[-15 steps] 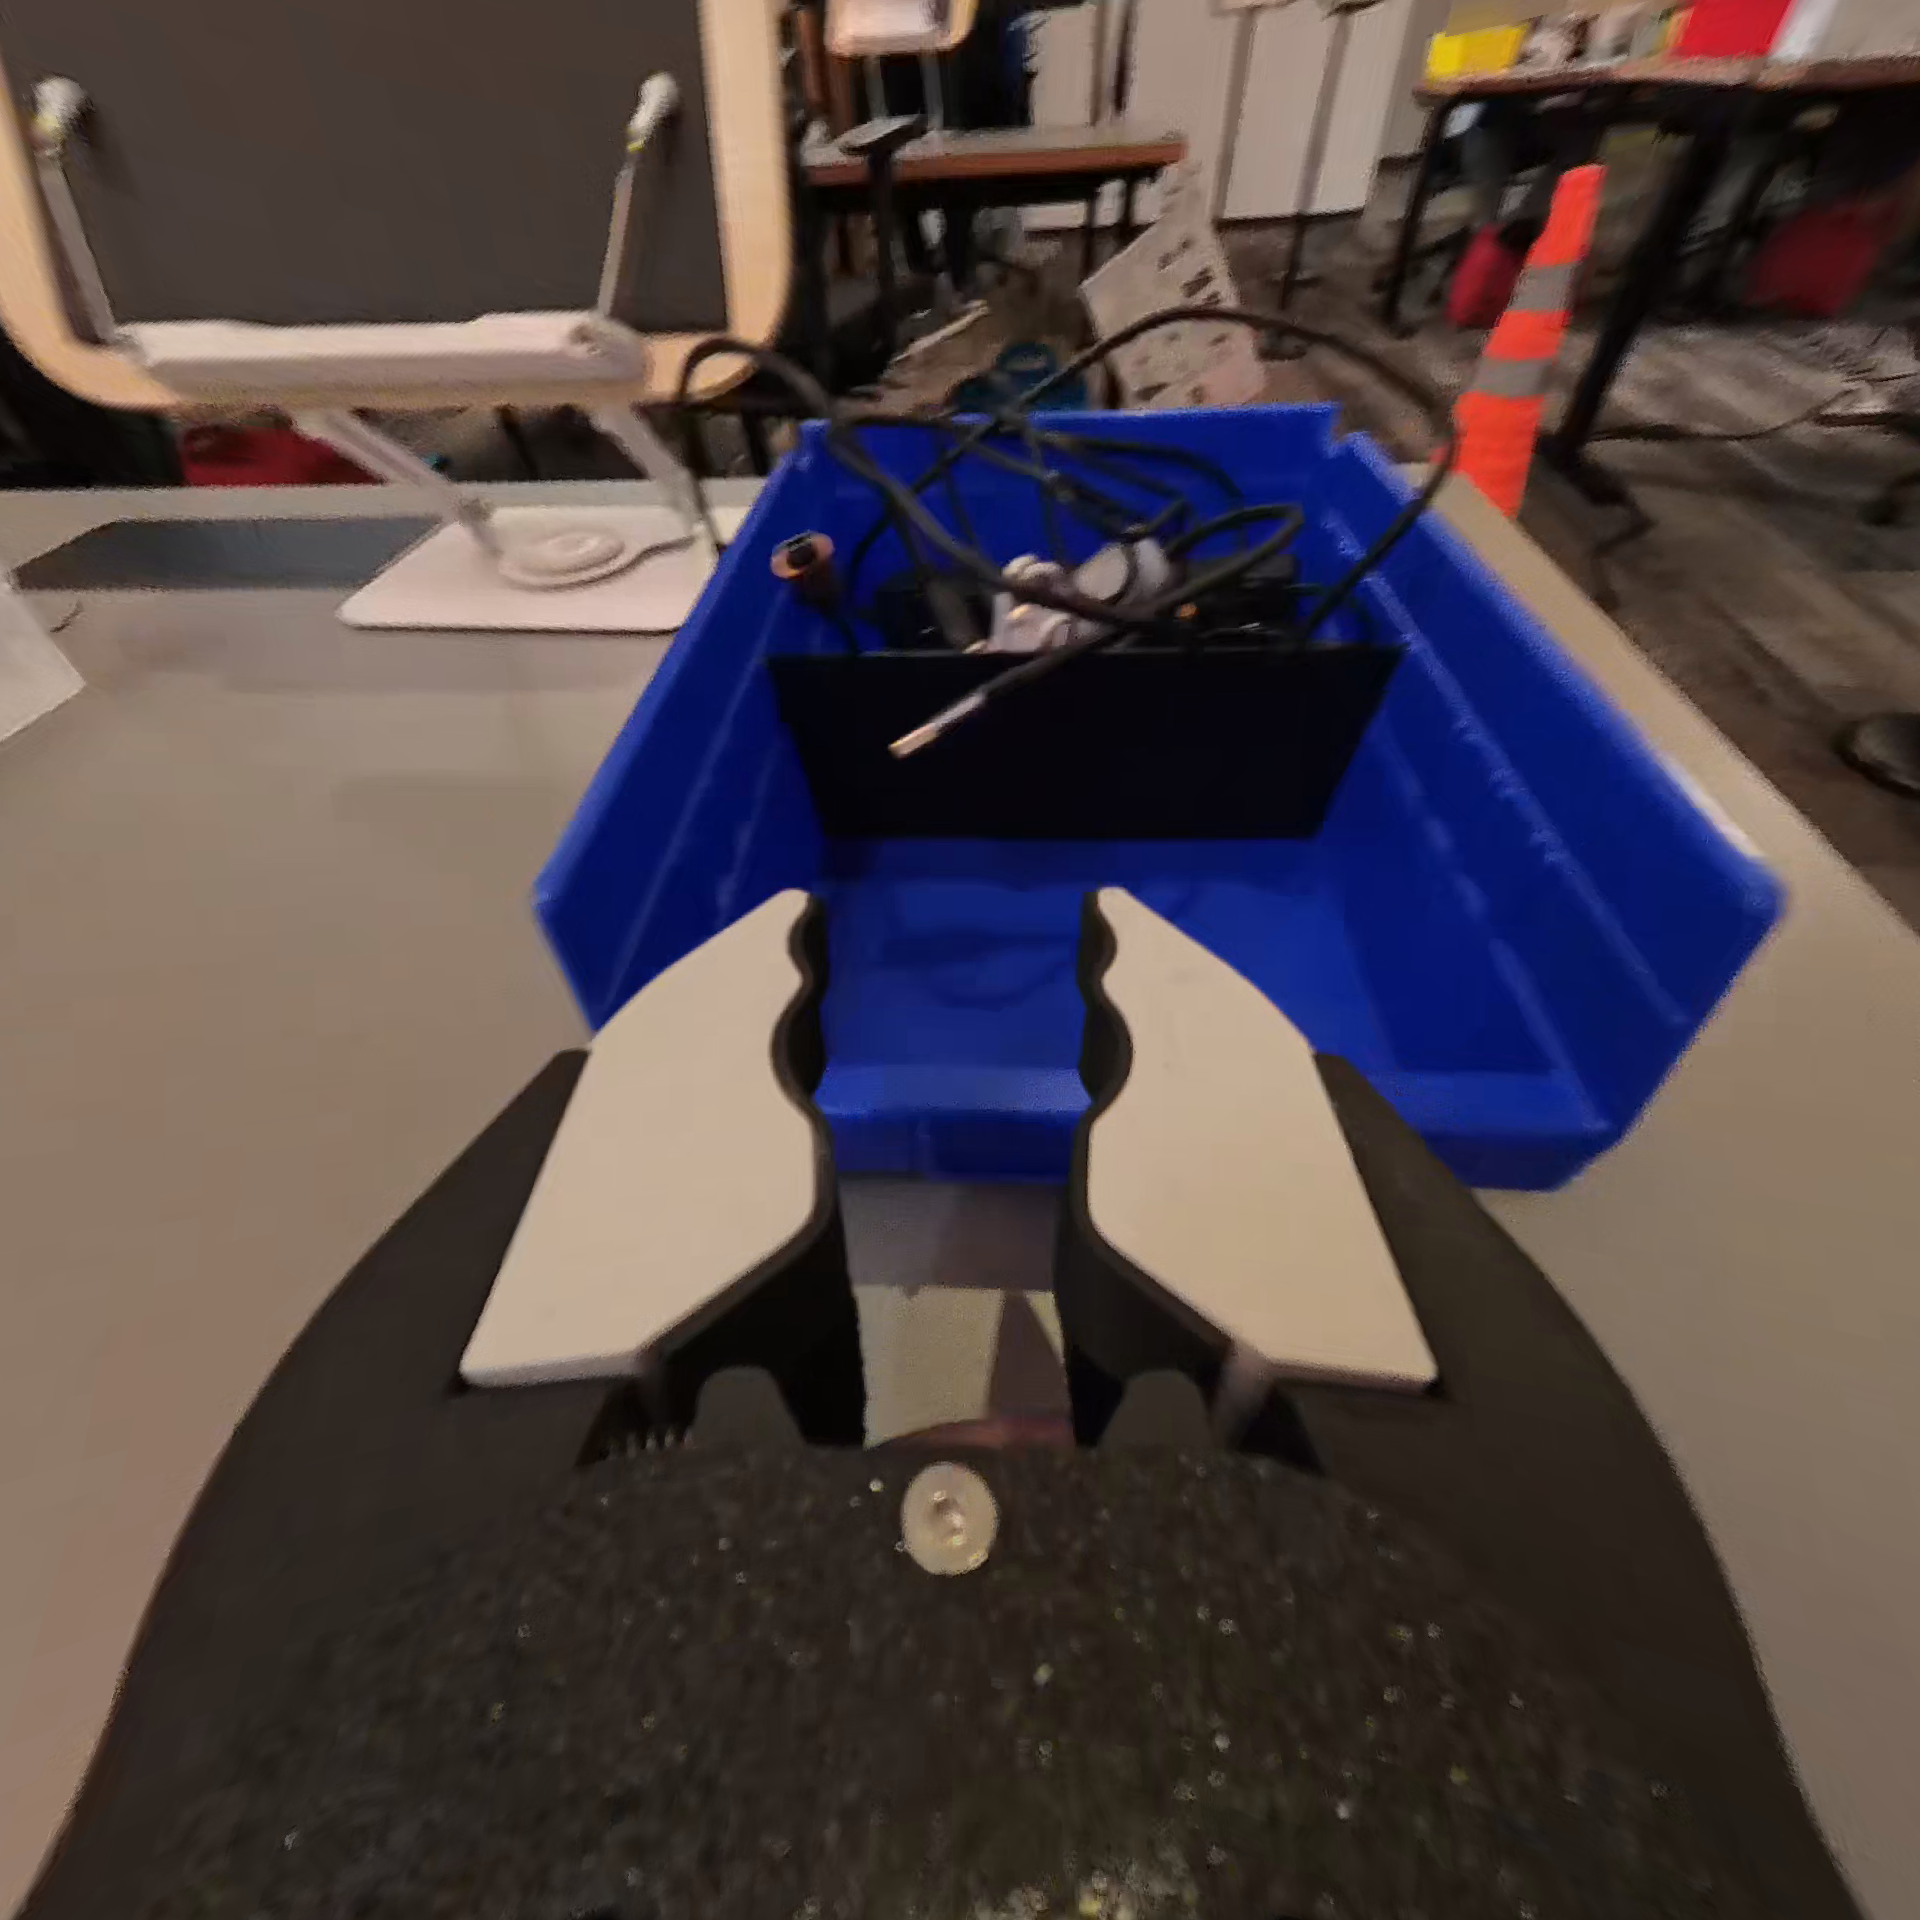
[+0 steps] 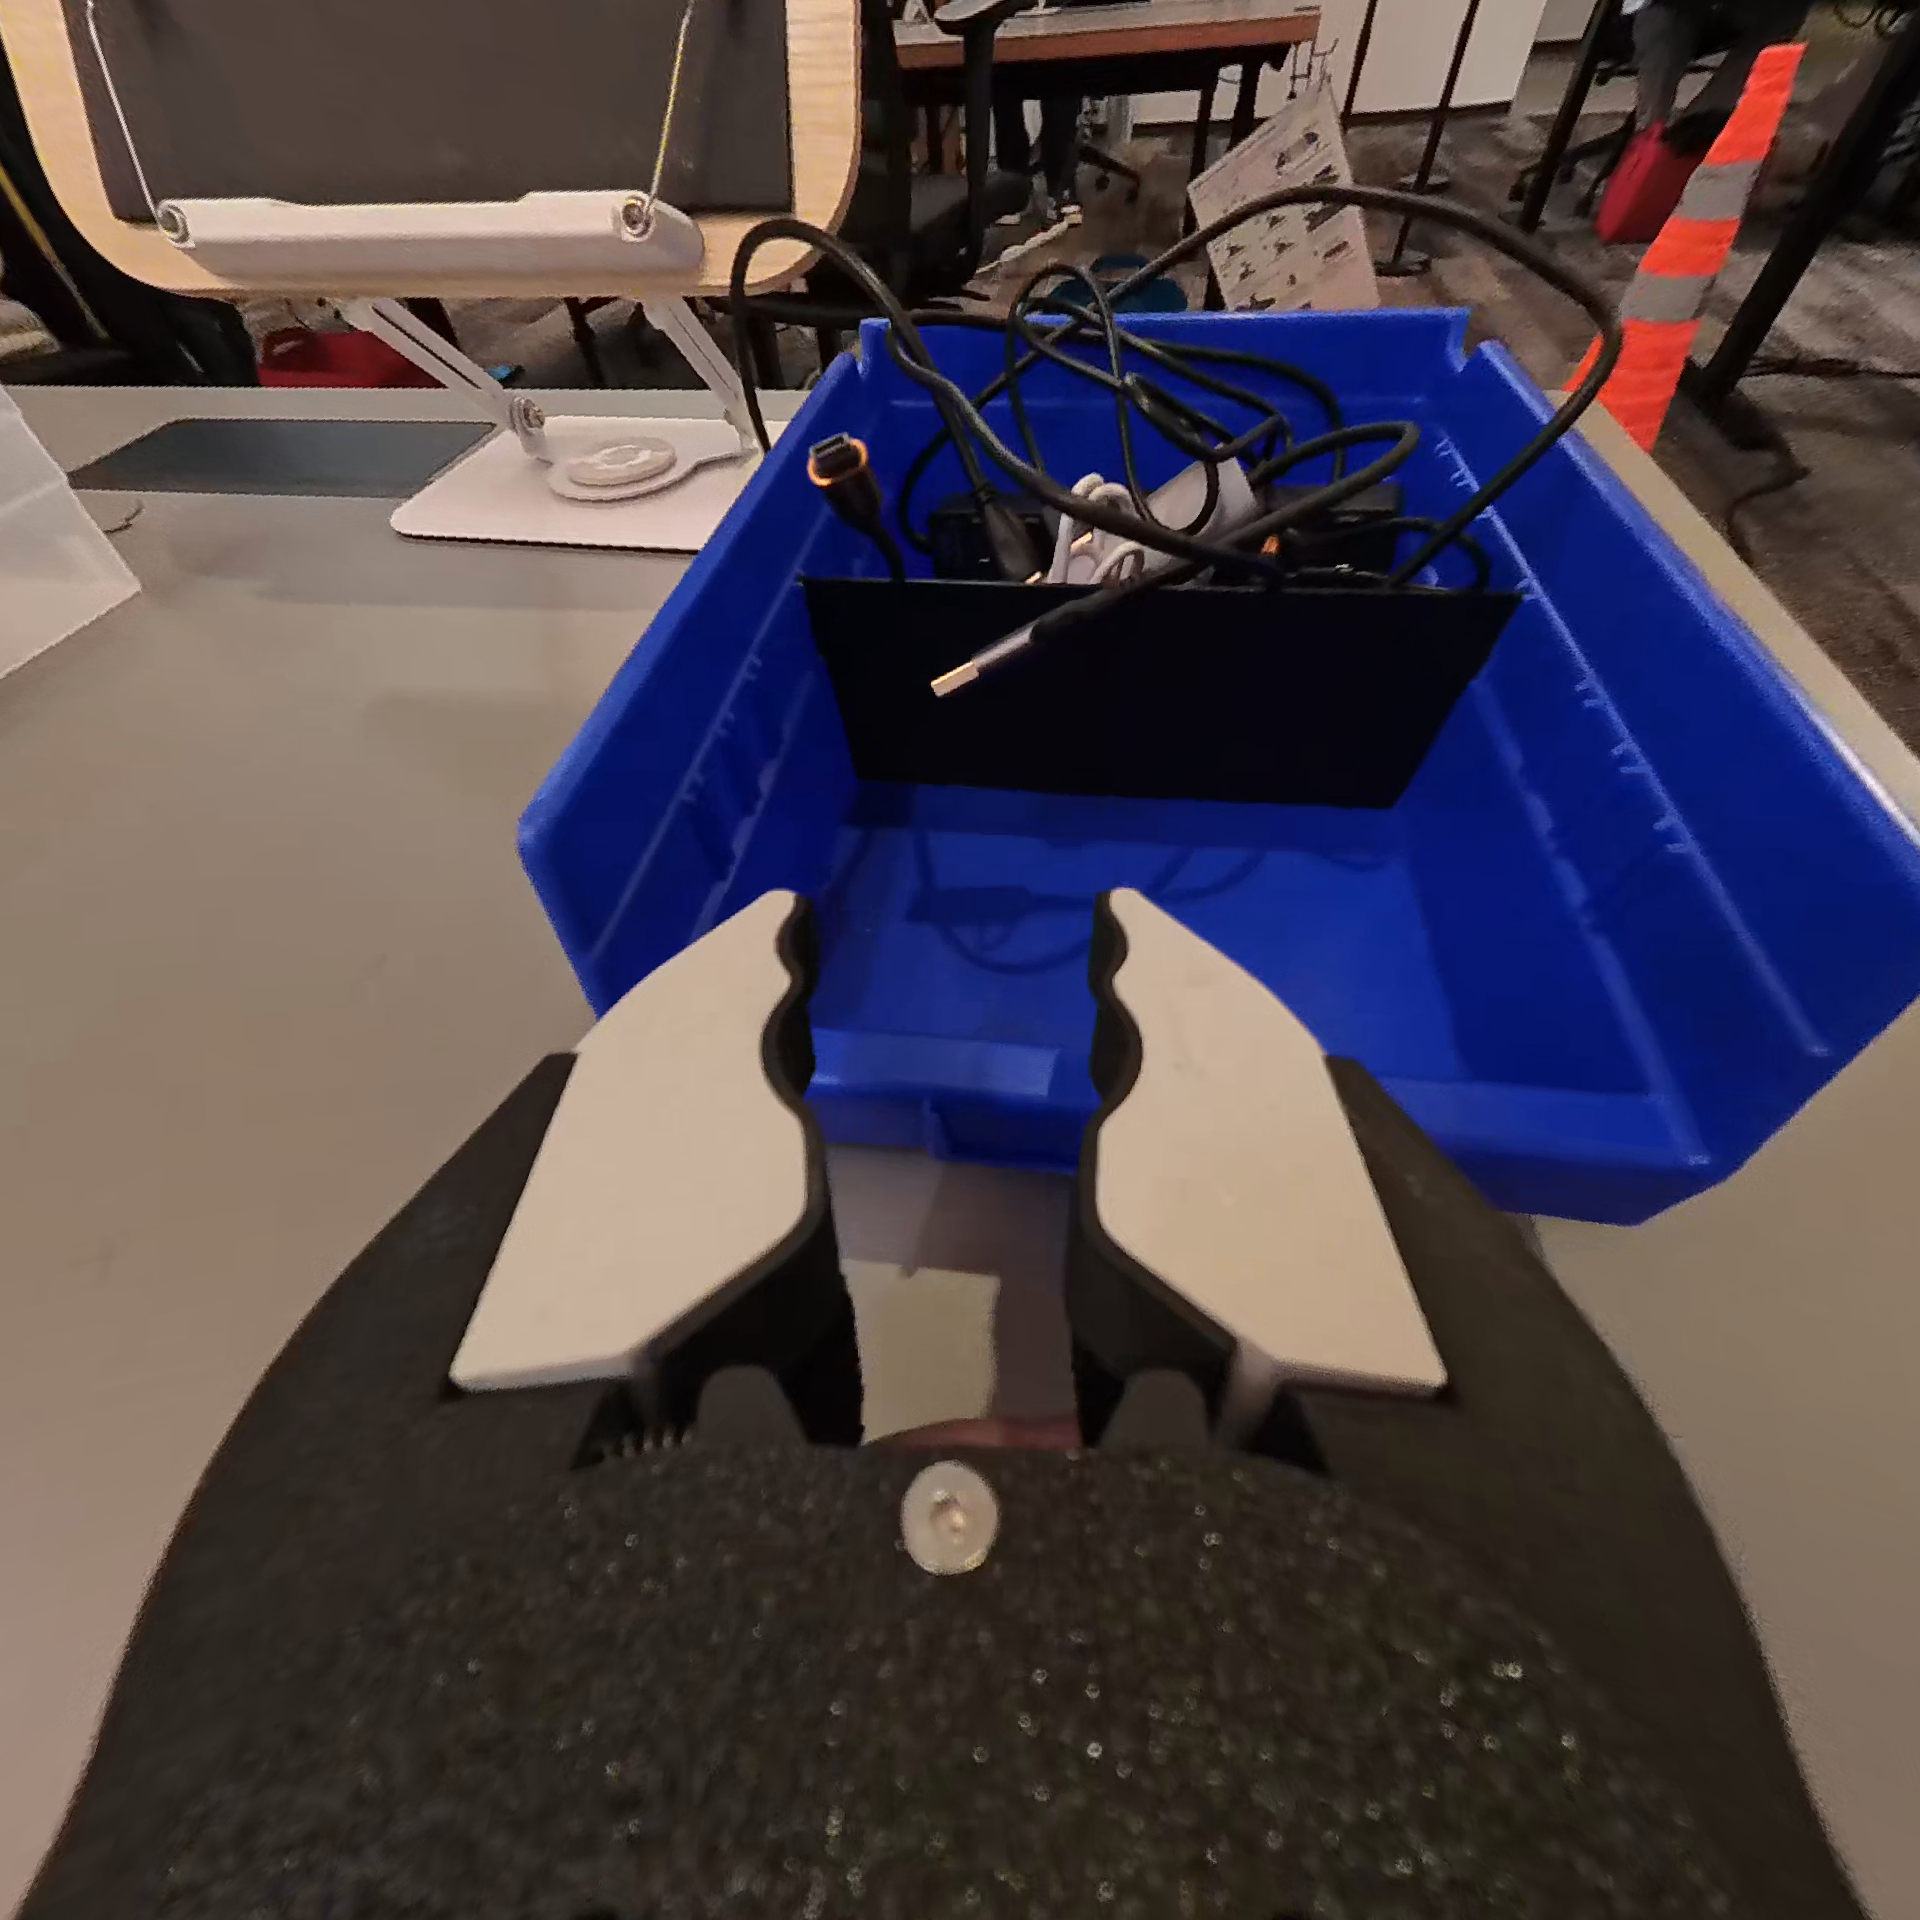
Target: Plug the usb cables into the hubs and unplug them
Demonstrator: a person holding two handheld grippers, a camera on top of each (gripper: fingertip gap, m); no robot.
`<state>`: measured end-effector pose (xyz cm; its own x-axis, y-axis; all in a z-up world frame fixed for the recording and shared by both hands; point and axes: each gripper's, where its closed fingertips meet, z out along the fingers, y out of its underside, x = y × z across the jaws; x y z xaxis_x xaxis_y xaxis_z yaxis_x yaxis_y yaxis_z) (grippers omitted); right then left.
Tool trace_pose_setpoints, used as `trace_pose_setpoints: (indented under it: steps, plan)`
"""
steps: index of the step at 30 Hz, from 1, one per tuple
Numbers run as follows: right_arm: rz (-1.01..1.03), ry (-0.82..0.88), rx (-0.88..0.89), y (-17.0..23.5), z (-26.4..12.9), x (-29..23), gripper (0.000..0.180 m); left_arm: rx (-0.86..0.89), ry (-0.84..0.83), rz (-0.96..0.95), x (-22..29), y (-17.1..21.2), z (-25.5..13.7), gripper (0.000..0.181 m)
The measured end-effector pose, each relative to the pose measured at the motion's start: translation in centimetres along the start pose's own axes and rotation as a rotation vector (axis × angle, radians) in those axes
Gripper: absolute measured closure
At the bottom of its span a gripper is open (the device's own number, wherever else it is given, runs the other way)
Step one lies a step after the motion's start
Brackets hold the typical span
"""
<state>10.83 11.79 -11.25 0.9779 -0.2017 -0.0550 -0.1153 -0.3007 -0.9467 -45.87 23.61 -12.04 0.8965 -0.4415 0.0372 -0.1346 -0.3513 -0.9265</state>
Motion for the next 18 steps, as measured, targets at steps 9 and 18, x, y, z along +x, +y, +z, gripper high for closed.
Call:
trace_pose_setpoints:
  steps: [9, 18]
  plan:
    - [0.033, -0.005, -0.005, 0.2, -0.4, 0.3, 0.131, -0.015, 0.01, 0.022, 0.7, 0.2, 0.8, 0.149]
    - [-0.101, -0.277, 0.089, -1.6, -1.3, -6.9, 0.124, 0.04, 0.125, 0.076, 3.1, -0.7, 1.5, 0.144]
